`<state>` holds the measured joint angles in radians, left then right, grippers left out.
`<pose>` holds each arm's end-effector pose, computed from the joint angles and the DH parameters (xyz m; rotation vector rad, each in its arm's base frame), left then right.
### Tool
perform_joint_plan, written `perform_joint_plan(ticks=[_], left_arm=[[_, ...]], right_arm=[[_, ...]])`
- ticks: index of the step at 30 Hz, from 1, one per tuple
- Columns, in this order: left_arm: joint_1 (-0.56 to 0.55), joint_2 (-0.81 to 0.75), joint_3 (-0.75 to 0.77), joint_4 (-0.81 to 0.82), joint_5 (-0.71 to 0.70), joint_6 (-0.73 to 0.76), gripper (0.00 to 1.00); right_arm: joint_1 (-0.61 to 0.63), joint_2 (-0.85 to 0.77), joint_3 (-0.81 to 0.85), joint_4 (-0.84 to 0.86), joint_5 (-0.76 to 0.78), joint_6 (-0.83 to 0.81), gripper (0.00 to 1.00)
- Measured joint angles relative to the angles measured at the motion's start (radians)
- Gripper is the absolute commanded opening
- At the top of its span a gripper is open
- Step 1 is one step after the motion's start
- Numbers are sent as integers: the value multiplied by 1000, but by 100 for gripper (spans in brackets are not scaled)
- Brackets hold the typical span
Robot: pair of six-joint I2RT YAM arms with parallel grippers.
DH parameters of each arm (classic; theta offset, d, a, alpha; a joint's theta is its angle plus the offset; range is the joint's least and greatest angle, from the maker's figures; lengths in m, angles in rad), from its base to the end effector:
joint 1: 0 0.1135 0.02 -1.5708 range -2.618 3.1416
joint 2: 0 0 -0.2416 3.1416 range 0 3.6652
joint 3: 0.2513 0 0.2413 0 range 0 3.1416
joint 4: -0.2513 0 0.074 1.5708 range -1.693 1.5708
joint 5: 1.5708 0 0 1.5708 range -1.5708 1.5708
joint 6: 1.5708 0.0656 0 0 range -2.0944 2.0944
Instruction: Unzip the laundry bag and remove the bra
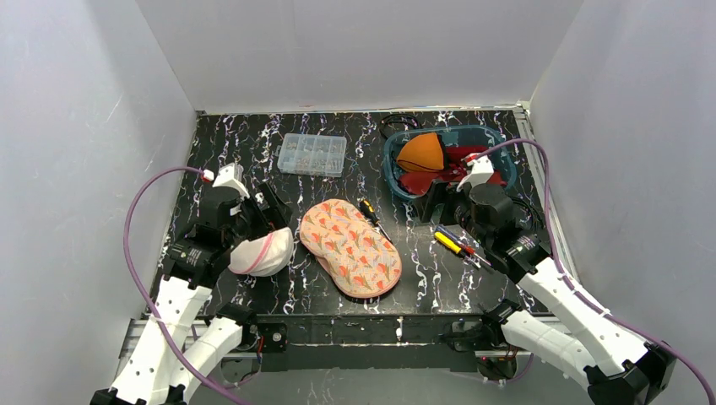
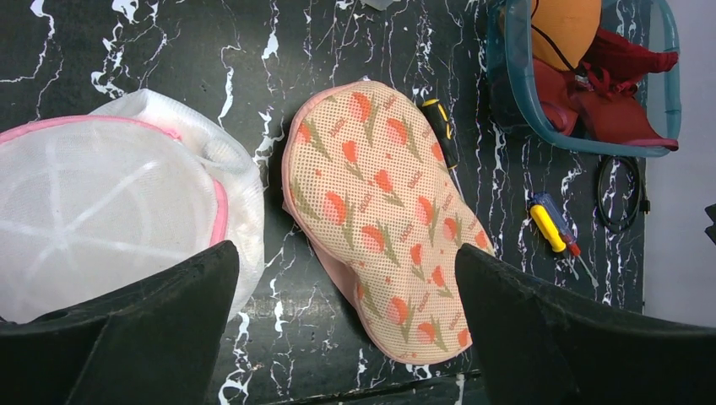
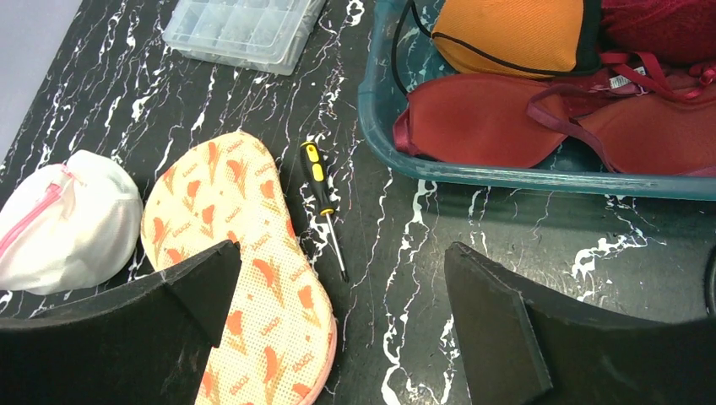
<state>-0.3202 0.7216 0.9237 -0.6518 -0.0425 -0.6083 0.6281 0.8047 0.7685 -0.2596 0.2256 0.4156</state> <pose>0.1729 -0.0544 0.3181 -0.3233 2.0375 -0.5406 0.1868 0.1175 0.2989 -0.0426 1.8900 0.5105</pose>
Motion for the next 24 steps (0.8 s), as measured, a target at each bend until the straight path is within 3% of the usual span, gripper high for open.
perform_joint_plan(ticks=[12,19,24], left_arm=[[0,-23,-48,-21,-14,82,98],[0,-68,-103,-24,39,121,98],[0,-145,-154,-5,107,131,98]], right_arm=[[0,-13,-19,-13,29,-6,99],[11,76,-19,-52,-94,-35,98],[196,97,-120,-35,-51,38,95]])
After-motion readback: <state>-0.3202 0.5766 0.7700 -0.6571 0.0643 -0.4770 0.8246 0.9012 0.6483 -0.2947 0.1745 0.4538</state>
